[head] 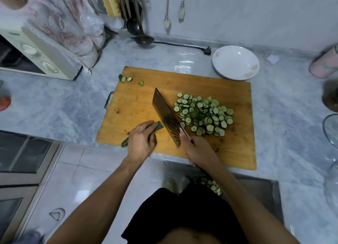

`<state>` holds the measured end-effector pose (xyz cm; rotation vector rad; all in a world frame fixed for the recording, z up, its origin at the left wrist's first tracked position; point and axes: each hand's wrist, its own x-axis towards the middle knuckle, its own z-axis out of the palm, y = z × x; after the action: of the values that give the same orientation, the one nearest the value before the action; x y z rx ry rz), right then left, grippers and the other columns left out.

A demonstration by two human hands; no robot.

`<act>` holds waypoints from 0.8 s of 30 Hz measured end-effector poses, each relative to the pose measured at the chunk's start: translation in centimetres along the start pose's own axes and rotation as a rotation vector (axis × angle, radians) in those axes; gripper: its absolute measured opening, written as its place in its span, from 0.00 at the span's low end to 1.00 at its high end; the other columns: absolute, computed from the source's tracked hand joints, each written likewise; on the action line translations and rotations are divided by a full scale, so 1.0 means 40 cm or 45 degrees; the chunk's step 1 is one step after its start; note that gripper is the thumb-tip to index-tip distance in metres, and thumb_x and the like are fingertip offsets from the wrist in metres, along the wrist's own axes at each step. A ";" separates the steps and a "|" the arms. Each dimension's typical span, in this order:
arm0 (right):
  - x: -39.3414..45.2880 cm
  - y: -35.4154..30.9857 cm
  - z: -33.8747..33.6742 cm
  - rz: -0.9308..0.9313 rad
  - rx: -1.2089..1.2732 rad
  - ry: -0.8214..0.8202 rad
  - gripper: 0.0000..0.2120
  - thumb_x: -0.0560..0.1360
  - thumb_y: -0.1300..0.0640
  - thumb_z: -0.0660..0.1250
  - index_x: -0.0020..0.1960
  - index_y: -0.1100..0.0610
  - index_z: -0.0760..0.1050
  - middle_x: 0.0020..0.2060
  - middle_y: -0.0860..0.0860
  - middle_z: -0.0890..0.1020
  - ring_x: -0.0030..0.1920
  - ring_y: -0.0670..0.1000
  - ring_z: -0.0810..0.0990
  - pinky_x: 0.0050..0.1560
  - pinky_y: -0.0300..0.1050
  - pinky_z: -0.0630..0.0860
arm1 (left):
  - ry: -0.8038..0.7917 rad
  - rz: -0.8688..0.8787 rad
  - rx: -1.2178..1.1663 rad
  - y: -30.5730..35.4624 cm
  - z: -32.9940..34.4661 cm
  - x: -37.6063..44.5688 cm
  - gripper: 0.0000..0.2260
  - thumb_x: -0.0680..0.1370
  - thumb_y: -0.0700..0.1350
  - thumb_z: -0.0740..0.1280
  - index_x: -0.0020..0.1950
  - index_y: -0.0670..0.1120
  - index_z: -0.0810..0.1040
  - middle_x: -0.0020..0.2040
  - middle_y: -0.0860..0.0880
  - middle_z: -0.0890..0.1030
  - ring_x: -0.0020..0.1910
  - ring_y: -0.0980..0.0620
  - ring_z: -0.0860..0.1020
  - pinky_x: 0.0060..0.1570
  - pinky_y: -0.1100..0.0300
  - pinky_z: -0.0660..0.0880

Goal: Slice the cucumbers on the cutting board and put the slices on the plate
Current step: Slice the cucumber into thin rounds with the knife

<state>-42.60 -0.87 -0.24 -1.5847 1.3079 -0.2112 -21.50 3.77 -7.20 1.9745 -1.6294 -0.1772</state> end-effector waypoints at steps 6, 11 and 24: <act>0.003 -0.024 0.007 0.142 0.132 -0.084 0.28 0.80 0.34 0.55 0.34 0.56 0.72 0.27 0.53 0.78 0.27 0.52 0.75 0.31 0.44 0.73 | 0.110 0.021 -0.055 -0.023 0.031 -0.009 0.11 0.78 0.48 0.68 0.56 0.47 0.85 0.56 0.48 0.84 0.53 0.47 0.81 0.50 0.55 0.76; -0.011 -0.022 0.027 0.353 0.565 -0.296 0.19 0.80 0.42 0.63 0.41 0.57 0.74 0.29 0.52 0.78 0.27 0.50 0.73 0.30 0.42 0.71 | 0.136 0.032 -0.067 -0.013 0.035 -0.012 0.09 0.76 0.44 0.70 0.53 0.45 0.86 0.53 0.46 0.85 0.49 0.46 0.82 0.49 0.59 0.75; -0.107 -0.061 0.078 -0.058 -0.236 0.020 0.29 0.84 0.41 0.47 0.33 0.57 0.69 0.37 0.58 0.77 0.47 0.59 0.79 0.40 0.44 0.61 | 0.157 0.071 0.033 -0.015 0.053 -0.031 0.09 0.75 0.42 0.68 0.54 0.48 0.85 0.56 0.48 0.82 0.50 0.42 0.79 0.48 0.52 0.72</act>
<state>-40.66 4.10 2.12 -1.7736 1.3352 -0.1334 -22.23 4.25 -9.58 1.9168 -1.6125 -0.0126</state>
